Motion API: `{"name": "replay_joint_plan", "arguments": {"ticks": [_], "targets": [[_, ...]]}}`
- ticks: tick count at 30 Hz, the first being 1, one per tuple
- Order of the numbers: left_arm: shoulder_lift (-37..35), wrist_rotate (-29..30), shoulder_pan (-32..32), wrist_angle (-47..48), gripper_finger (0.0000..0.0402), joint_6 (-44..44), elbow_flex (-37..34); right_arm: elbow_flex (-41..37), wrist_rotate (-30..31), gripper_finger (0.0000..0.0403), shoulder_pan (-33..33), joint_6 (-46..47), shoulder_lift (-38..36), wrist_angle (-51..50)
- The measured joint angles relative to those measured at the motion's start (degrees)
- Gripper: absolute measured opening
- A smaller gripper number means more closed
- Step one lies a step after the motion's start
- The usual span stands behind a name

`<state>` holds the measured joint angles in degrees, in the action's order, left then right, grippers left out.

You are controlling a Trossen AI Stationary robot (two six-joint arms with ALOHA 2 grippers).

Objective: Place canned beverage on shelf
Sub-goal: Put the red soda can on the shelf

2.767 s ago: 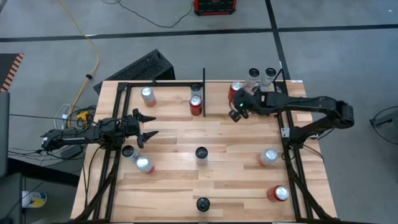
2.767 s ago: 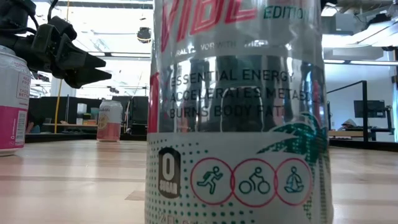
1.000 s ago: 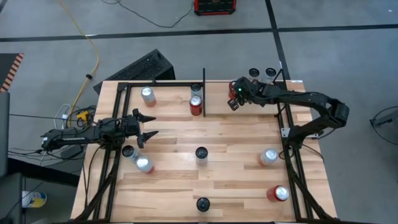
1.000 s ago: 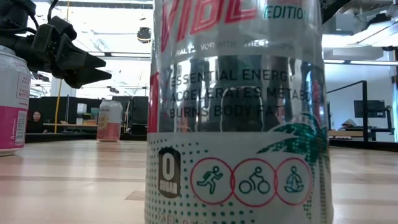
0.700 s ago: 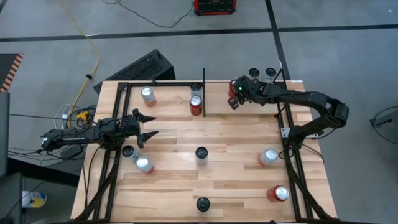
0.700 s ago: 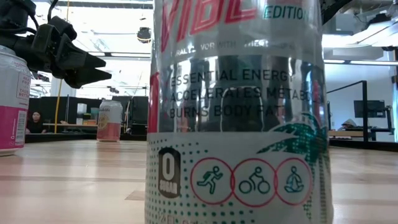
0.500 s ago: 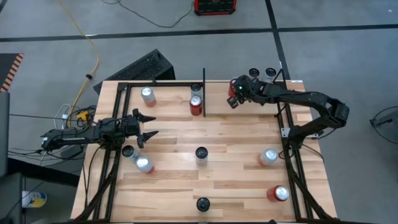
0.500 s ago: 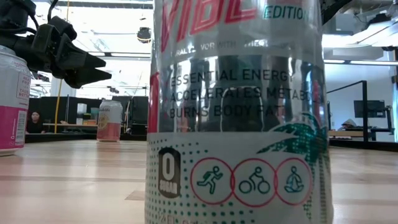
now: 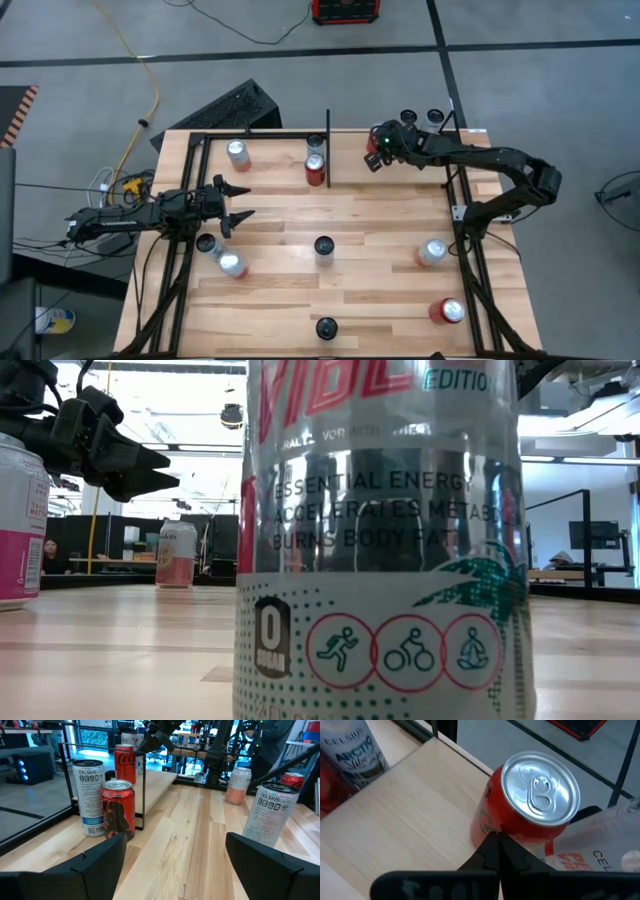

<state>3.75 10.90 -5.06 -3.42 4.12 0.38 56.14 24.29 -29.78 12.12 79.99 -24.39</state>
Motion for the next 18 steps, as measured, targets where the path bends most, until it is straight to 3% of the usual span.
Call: {"name": "replay_joint_plan", "arguments": {"ticks": [18], "targets": [[0.0,0.0,0.0,0.0,0.0327,0.0,0.0,0.0,1.7,0.0016,-1.6,0.0,0.0,0.7]]}}
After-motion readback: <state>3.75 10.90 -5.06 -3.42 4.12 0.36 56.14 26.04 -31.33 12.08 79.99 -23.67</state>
